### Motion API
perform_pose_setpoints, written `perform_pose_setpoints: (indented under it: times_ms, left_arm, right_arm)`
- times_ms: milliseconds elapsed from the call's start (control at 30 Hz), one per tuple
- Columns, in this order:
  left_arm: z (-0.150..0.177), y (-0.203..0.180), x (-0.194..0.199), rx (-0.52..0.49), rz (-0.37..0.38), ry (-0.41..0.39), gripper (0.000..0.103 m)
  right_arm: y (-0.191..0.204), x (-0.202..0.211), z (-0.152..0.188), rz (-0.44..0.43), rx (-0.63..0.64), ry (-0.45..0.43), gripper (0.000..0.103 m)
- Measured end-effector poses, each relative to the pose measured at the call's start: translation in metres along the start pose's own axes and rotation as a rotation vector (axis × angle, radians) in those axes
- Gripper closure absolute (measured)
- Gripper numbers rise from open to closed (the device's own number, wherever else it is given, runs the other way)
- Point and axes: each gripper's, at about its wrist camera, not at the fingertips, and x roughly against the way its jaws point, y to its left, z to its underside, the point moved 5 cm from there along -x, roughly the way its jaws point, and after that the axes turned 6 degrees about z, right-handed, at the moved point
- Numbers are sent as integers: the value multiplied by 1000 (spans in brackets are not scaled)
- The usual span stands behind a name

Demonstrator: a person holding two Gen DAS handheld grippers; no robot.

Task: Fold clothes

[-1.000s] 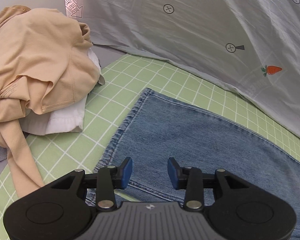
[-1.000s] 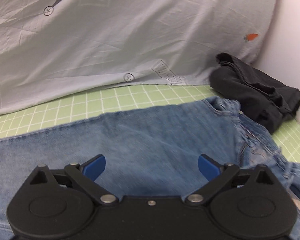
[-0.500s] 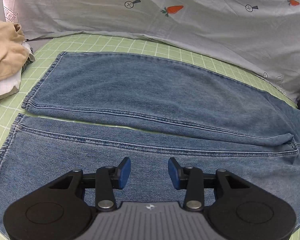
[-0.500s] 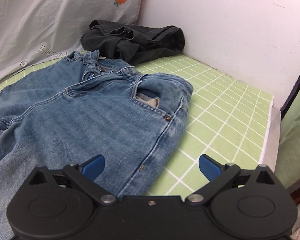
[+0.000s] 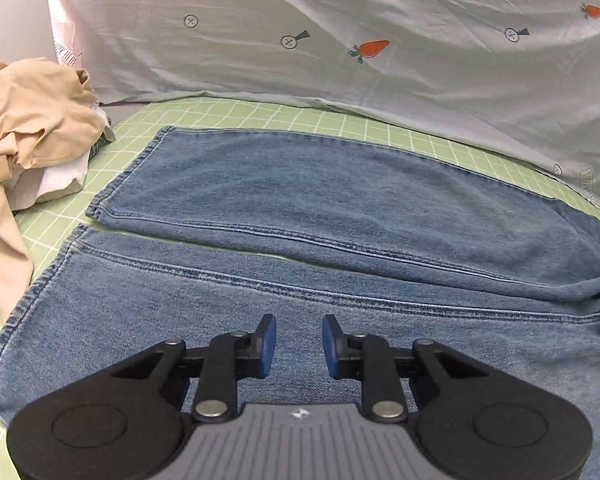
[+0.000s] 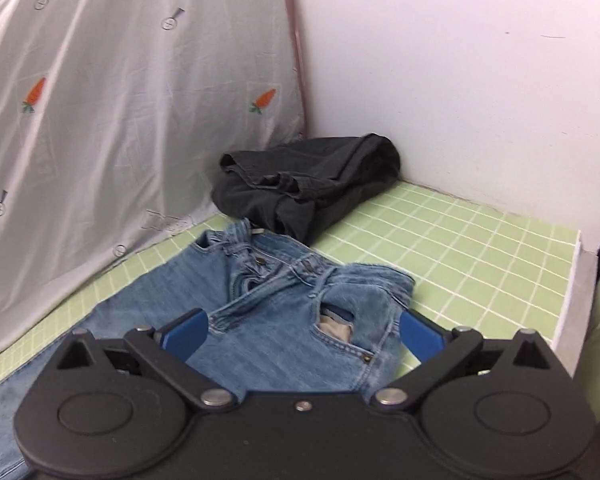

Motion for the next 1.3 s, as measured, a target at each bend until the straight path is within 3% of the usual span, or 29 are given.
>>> perform_pose_setpoints:
  times_ms: [133,333,533,1000,1133,1300]
  left_arm:
    - [9,11,7,87,-34,-1,75]
    - [34,32,16,160,-67,32,75]
    - [51,65,29,262,-114,55,74]
    - [61,126,61,287,-168,106,73]
    - [56,145,58,318,-181,118,63]
    - [58,169,48,369,-230,170,62]
  right_arm:
    - [3,-33,32,29,157,114,0]
    - [-27,-58,64,80,84,220,3]
    - [-37,-78,85,75,-5,324,17]
    - [22,-43,124,39,192,308,21]
    - [28,-33,132,61,181,306,21]
    - [24,-29,139,92,156,312,6]
